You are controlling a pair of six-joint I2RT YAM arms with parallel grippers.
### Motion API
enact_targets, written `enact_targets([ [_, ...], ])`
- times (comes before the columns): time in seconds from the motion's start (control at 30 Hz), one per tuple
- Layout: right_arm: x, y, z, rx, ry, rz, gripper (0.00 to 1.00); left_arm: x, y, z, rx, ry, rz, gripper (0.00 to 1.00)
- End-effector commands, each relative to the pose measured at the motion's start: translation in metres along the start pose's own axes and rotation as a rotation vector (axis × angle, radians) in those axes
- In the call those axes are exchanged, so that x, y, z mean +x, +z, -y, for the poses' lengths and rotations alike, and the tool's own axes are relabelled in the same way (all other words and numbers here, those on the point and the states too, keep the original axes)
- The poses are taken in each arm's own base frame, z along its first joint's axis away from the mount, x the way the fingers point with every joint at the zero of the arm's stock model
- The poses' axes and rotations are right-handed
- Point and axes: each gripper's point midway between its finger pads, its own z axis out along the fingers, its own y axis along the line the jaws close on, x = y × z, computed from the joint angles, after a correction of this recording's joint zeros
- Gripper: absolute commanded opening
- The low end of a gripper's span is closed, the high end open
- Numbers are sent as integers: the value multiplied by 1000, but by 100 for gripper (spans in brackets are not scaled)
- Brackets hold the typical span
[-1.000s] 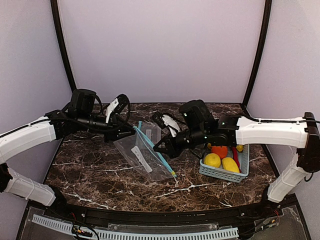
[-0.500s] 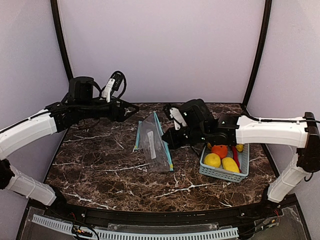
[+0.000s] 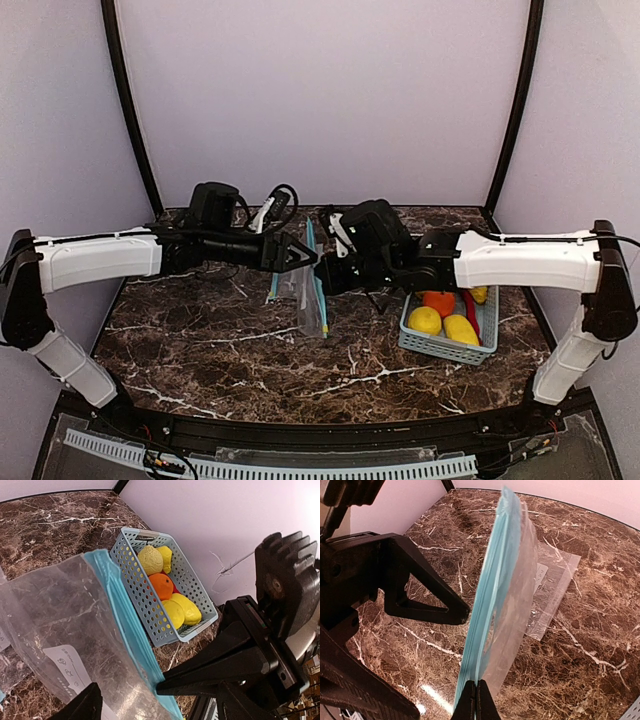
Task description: Place the food in the zip-top bag and seal the zipper
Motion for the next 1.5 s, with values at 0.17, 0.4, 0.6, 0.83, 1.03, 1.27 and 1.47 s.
enact_targets([
  [0.17,-14,5,-11,45,4,50,0,11,5,-10,-26,-30,-42,59],
  [0.4,-16,8,-12,52,6,57,0,22,6,-26,-95,-49,-75,41],
  [0.6,-17,8,-11,71,10,67,0,28,10,-31,-106,-64,-96,35],
  [0.83,-15,11,-7,103,18,74,0,28,10,-27,-78,-58,-91,32],
  [1.03,-10,13,-1,131,36,67,0,25,10,-20,-44,-46,-84,8],
  [1.27,-7,2,23,192,92,76,0,15,-5,-27,-146,15,-41,1],
  [1.47,-2,-3,53,240,144,64,0,5,-20,-35,-258,80,-17,1],
])
